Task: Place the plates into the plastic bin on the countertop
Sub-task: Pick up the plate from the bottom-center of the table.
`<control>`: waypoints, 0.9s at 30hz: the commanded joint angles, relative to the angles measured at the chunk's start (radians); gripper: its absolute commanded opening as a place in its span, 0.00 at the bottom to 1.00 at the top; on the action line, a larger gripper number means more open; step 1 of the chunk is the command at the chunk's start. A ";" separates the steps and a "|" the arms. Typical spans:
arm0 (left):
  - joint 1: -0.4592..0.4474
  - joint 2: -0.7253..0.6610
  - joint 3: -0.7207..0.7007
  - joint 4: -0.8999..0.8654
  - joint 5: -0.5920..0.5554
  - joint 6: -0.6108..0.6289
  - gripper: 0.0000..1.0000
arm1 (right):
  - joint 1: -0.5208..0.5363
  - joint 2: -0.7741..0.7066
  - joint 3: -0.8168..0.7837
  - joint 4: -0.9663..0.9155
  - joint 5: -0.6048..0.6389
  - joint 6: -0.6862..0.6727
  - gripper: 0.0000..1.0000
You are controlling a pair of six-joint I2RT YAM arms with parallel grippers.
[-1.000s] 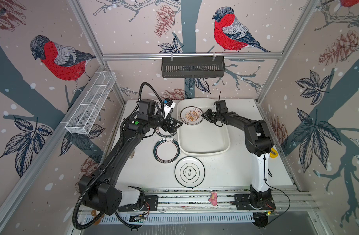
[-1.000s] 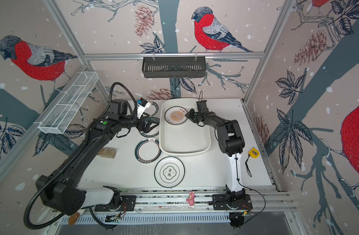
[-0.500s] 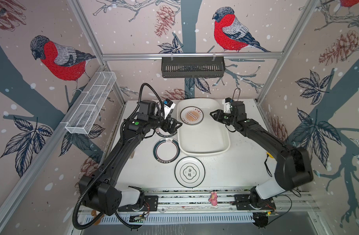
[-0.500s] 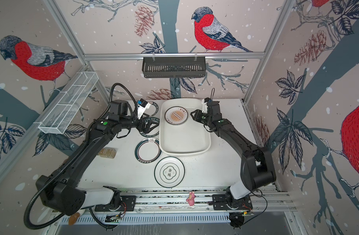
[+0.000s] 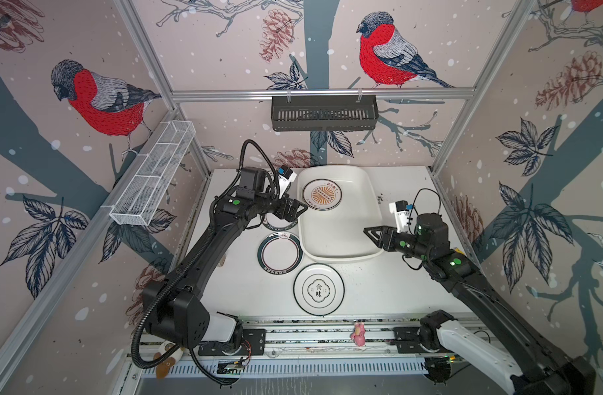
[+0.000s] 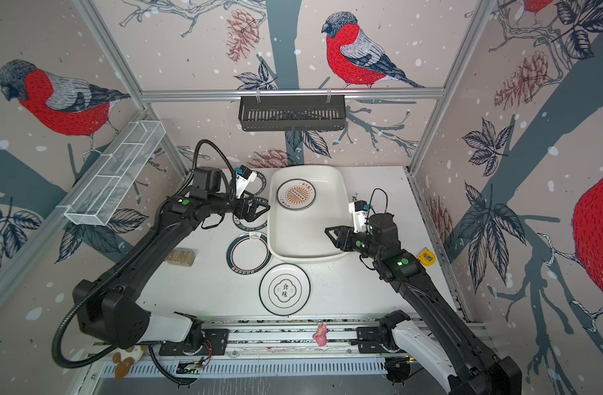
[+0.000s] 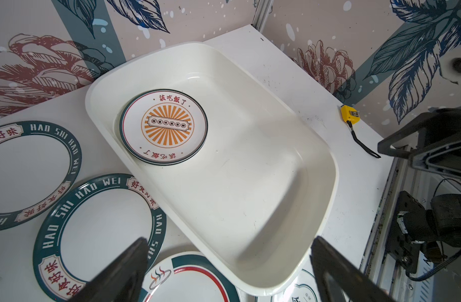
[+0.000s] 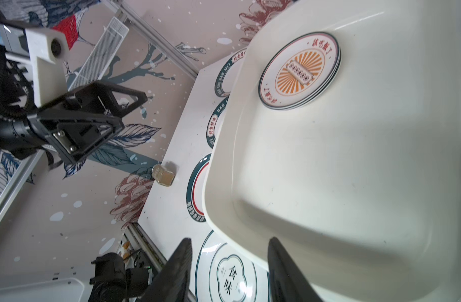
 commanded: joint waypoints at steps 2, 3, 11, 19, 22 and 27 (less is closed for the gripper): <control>-0.003 -0.007 -0.006 0.025 0.036 -0.006 0.96 | 0.052 -0.042 -0.042 -0.068 -0.029 0.045 0.50; -0.002 -0.010 -0.006 0.026 0.037 -0.008 0.96 | 0.068 -0.055 -0.063 -0.053 -0.021 0.060 0.50; -0.003 -0.048 -0.008 0.004 0.021 0.027 0.96 | 0.171 -0.059 -0.116 -0.044 -0.030 0.076 0.53; -0.002 -0.035 0.005 -0.001 0.031 0.015 0.96 | 0.201 -0.028 -0.163 -0.053 -0.031 0.072 0.53; -0.003 -0.023 0.012 0.000 0.046 0.006 0.96 | 0.209 -0.024 -0.213 -0.007 -0.021 0.105 0.53; -0.004 -0.020 0.011 -0.003 0.040 0.007 0.96 | 0.233 -0.024 -0.264 0.052 -0.019 0.138 0.52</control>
